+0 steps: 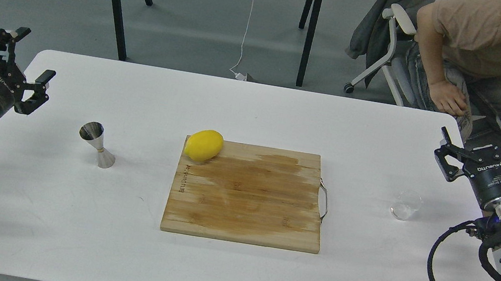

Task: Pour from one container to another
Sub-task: 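Move the left gripper toward the steel jigger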

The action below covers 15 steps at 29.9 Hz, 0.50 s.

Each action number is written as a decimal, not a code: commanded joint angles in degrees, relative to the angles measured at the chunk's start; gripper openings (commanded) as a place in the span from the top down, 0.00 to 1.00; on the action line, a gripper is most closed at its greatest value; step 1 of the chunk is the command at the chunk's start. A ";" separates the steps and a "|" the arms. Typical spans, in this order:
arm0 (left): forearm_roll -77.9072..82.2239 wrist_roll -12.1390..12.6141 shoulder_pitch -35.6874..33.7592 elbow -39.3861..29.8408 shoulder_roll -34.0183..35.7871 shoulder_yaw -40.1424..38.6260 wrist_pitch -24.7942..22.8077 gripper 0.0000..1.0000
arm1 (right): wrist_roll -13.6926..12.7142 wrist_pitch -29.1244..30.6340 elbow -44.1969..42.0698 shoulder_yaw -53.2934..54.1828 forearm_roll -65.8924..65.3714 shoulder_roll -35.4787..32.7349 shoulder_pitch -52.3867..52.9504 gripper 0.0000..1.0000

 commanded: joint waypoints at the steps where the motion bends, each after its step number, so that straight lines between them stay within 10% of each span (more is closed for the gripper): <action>1: -1.02 0.00 -0.41 -0.01 0.18 0.17 0.00 0.00 | 0.00 0.00 -0.03 0.00 0.00 0.13 0.00 0.01; 15: -2.69 0.00 -0.32 5.27 -1.41 0.69 0.00 0.00 | 0.00 0.00 -0.03 0.18 0.09 0.04 0.00 0.01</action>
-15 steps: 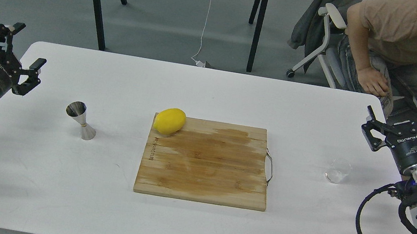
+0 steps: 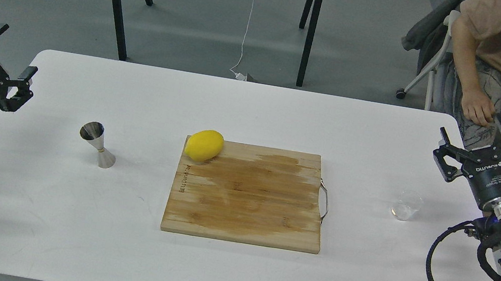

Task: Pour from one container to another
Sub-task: 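Move the left gripper toward the steel jigger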

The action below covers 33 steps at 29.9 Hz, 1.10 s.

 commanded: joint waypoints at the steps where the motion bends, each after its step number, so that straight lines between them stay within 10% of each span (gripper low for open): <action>1: 0.60 0.00 -0.40 0.26 -0.46 0.35 0.00 0.00 | 0.00 0.00 0.18 0.05 0.09 -0.09 0.00 0.01; 10: 16.49 0.00 -4.08 -1.50 2.79 -0.26 0.00 0.00 | 0.00 0.00 0.35 0.14 0.09 -0.26 -0.09 0.01; 17: 35.04 0.00 -5.32 -16.16 5.69 -0.09 1.35 0.01 | 0.00 0.00 0.35 0.23 0.18 -0.26 -0.18 0.01; 28: 64.21 0.00 -0.15 -29.71 6.93 0.35 48.18 0.02 | 0.00 0.00 0.35 0.85 0.18 -0.44 -0.71 0.01; 33: 75.21 0.00 5.21 -30.51 7.37 -0.26 56.00 0.03 | 0.09 0.00 0.27 0.85 0.18 -0.44 -0.79 0.01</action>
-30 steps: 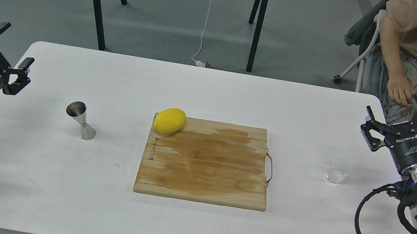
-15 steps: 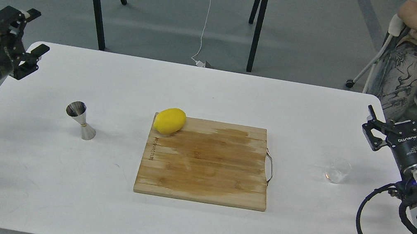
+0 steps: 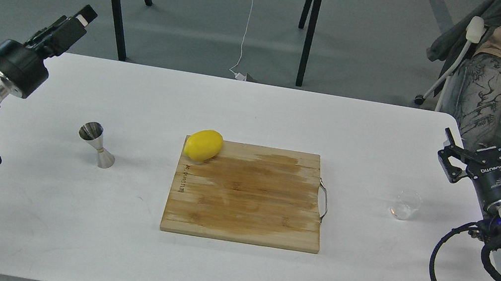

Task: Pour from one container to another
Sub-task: 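Move the left gripper toward the steel jigger, then close the left gripper around the steel jigger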

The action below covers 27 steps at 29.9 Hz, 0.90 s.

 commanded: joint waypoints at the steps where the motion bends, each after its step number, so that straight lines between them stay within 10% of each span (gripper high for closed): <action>1: 6.58 0.00 4.55 -0.28 0.49 -0.24 2.43 0.03 | 0.08 0.00 -0.03 0.00 0.00 0.01 -0.02 0.01; 27: 21.18 0.00 23.73 2.44 -5.75 -5.51 2.43 0.02 | 0.08 0.00 -0.12 0.09 0.00 0.19 -0.11 0.01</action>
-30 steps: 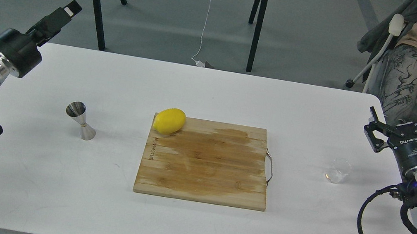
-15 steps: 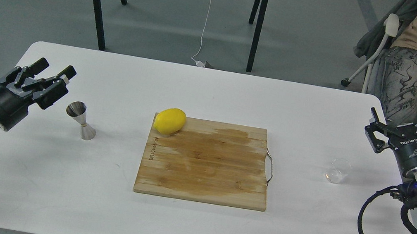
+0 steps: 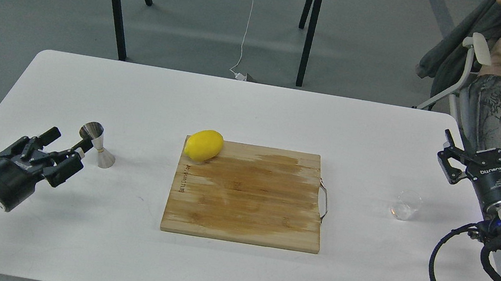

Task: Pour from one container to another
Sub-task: 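Close the left gripper around the steel jigger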

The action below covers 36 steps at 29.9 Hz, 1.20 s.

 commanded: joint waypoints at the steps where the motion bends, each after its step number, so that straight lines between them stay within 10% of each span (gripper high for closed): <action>1: 0.56 0.00 0.44 1.99 -2.06 -0.06 -0.01 0.02 | -0.01 0.00 0.01 0.00 0.00 0.00 0.00 0.01; 36: 0.04 0.00 -10.81 22.38 -14.98 6.27 -0.01 0.02 | -0.01 0.00 0.10 0.00 0.00 -0.26 0.00 0.01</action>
